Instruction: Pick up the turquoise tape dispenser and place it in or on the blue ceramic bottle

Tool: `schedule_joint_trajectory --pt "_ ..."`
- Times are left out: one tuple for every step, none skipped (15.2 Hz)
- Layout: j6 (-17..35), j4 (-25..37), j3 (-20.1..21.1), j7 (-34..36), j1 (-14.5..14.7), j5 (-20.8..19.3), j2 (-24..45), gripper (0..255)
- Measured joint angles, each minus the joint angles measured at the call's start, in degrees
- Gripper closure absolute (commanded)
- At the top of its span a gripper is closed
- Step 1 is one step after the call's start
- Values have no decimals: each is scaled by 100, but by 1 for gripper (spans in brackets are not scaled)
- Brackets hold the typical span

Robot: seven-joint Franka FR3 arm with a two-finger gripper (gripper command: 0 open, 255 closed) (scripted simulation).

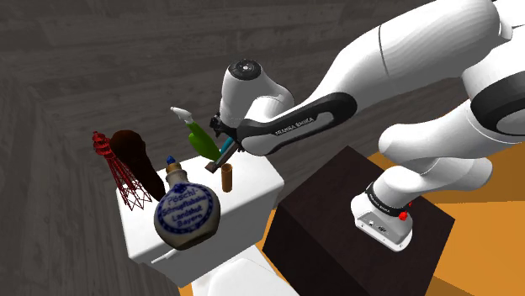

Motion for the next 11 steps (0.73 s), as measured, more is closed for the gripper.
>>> schedule_joint_trajectory --pt "49 23 170 -40 -170 99 -70 0" --pt "114 21 318 -85 -313 186 -129 0" --pt "167 48 485 -149 -486 282 -201 0" --pt "216 70 628 -200 -627 367 -265 0" --pt "286 63 756 -255 -753 446 -319 0" --pt "323 73 845 -298 -846 500 -359 0" --pt "344 84 903 -317 -900 536 -388 0" --pt "356 86 931 -331 -930 554 -400 0" --pt "363 87 945 -338 -943 562 -405 0" --pt "365 89 952 -340 -950 567 -409 0" --pt "366 90 955 -342 -954 569 -410 0"
